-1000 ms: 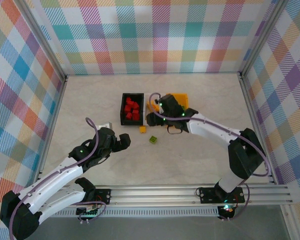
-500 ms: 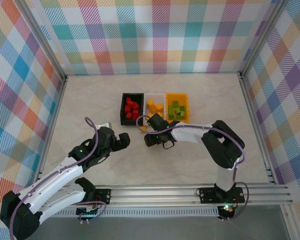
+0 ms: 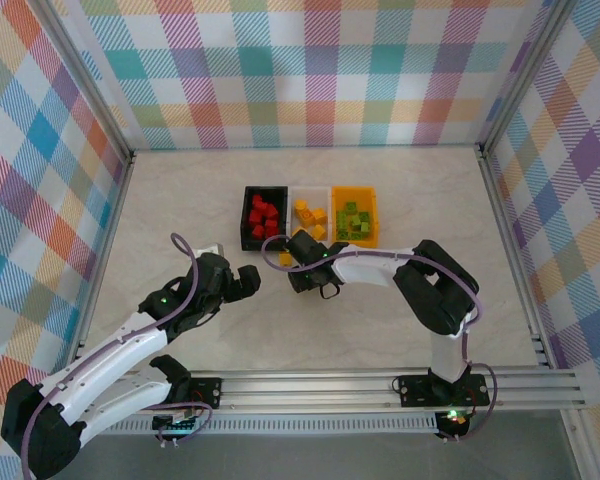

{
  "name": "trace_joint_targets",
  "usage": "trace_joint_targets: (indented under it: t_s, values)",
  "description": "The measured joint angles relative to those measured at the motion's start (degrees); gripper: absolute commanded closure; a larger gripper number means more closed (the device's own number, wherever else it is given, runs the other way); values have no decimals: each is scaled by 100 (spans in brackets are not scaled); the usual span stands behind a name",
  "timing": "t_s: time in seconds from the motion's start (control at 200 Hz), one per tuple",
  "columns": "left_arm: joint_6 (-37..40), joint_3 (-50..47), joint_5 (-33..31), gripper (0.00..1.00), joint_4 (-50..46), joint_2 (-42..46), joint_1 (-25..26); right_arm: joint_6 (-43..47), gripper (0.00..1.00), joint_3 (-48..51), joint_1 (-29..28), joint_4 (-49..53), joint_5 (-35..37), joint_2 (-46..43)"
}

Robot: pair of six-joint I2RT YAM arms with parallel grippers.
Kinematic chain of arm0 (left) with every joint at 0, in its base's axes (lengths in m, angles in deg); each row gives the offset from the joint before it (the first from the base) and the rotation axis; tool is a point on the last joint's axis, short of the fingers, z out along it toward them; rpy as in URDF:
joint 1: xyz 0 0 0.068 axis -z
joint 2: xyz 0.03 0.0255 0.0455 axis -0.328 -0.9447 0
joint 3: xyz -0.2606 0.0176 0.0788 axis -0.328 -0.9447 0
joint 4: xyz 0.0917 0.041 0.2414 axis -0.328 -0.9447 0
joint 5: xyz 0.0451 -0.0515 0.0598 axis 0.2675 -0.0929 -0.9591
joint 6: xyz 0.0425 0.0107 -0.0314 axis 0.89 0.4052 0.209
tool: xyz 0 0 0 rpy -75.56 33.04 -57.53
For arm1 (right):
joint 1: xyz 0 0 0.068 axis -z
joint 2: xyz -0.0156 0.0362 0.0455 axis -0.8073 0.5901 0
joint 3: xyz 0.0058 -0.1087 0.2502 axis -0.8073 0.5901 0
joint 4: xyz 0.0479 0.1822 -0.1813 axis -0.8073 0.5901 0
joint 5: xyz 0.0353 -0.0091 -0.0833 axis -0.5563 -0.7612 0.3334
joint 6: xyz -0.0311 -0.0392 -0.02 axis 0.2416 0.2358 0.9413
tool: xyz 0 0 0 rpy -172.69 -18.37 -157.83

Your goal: Sort the legos into containers by color

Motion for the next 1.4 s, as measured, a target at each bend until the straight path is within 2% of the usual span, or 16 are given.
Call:
trace_joint_targets:
  t_s: [0.225, 0.47, 0.61, 0.775, 0.89, 1.005, 1.075, 1.28, 1.4]
  values:
    - [0, 0, 39, 0, 2, -2, -26, 9, 61, 186, -11, -70, 35, -205]
    - [0, -2, 68, 0, 59, -68, -31, 13, 63, 372, 190, -55, 179, -1329]
    - [0, -4, 103, 0, 188, -87, -59, -9, 63, 332, 992, -61, 190, -1818]
    - [4, -4, 153, 0, 199, -195, -66, -57, 63, -107, 2063, 59, 188, -1388]
    - [31, -4, 208, 0, 199, -264, -66, -68, 57, -584, 2352, 186, 188, -809]
    - [118, -4, 214, 1, 203, -367, -68, -55, 37, -1019, 2374, 367, 179, -382]
    - [162, 2, 247, 2, 223, -485, -72, -63, 31, -1169, 2376, 439, 181, -289]
    - [293, 90, 363, 2, 350, -942, -74, -72, 27, -1222, 2376, 470, -24, -435]
    - [352, 177, 481, 4, 520, -1224, -74, -76, 27, -750, 2328, 291, -271, -1036]
